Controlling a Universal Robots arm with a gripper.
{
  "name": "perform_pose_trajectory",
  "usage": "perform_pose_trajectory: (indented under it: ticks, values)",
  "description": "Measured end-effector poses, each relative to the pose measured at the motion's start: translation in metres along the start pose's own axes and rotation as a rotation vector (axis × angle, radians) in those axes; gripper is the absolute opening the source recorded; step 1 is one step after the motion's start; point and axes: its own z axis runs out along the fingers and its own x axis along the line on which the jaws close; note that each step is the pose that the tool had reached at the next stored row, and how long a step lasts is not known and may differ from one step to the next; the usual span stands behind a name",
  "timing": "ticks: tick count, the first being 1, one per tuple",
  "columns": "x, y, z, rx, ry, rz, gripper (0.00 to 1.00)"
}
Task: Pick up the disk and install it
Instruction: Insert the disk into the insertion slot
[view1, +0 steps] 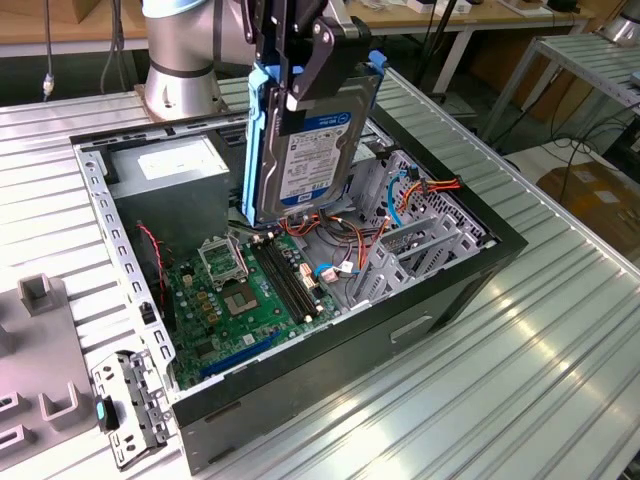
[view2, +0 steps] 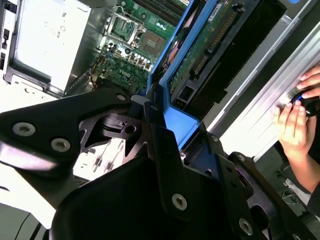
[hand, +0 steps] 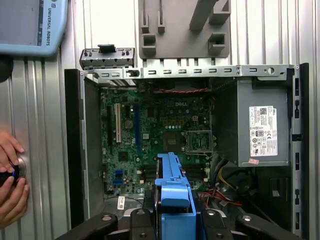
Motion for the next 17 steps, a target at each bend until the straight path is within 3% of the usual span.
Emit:
perform_pose_trajectory:
  ticks: [6, 13, 17]
  values:
    - [0.0021, -0.0098, 0.0013, 0.0001, 0.0043, 0.000, 0.37]
    - [0.0193, -0.0127, 0.0030, 0.0002, 0.0062, 0.000, 0.37]
    - [0.0248, -0.0191, 0.0042, 0.0004, 0.0085, 0.000, 0.37]
